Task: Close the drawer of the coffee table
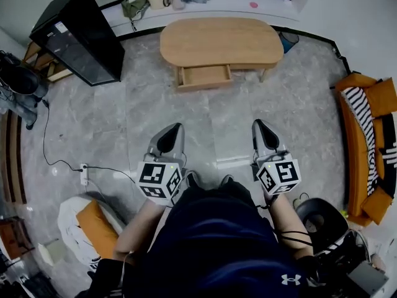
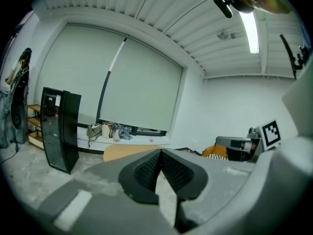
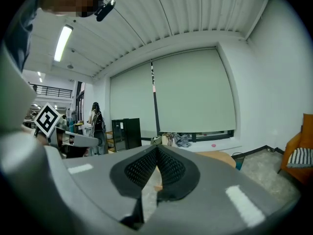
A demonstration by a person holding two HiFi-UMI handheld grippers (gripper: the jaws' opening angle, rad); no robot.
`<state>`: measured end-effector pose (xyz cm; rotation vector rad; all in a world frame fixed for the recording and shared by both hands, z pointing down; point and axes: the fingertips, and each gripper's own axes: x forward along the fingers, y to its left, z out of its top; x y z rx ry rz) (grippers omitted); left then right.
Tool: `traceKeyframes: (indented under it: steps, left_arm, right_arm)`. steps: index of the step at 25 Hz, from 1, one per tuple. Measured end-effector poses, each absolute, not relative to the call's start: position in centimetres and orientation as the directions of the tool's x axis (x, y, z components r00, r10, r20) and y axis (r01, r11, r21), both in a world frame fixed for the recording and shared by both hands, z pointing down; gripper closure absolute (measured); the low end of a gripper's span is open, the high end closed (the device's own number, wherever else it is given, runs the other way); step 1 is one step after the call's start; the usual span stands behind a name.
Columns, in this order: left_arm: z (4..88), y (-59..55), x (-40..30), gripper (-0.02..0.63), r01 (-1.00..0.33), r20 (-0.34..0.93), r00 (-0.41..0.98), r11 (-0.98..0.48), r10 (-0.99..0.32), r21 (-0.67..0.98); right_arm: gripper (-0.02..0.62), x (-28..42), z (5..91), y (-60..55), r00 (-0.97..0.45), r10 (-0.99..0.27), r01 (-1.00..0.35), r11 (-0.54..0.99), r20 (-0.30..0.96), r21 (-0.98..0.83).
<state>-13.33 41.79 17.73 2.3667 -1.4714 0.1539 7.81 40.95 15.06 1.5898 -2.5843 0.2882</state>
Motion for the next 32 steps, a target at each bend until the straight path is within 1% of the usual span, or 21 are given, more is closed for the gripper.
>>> traceKeyframes:
  steps: [5,8,14,19,32]
  left_arm:
    - [19.4,40.9,-15.8,0.604,-0.879,0.301,0.471,-0.413,-0.829,0.240]
    - [20.0,40.6,-15.8,0.604,-0.876,0.315,0.478,-0.416,-0.820,0.245]
    - [21.1,37.7,-14.1,0.604,-0.877,0.339,0.477,-0.412,-0.811,0.246]
    - [21.3,34.3,-12.7,0.604,-0.888,0.360,0.459,-0.403,-0.812,0.223]
    - [21.5,24.9,-5.3,0.604,-0.920,0.405,0.392,-0.347,-0.826,0.182]
  right_arm:
    - [0.594,6.5,15.2,40.6,-0.411,-0.892,-0.912,0.404,0.190,-0.075]
    - [0.594,6.6,15.6,40.5,-0.404,-0.892,-0.915,0.399,0.205,-0.066]
    - [0.594,7.9,17.7,37.2,-0.411,-0.882,-0.912,0.397,0.228,-0.106]
    - [0.594,8.7,18.8,32.8,-0.438,-0.872,-0.898,0.414,0.219,-0.146]
    - [0.594,14.9,20.9,22.2,-0.525,-0.819,-0.848,0.478,0.233,-0.229]
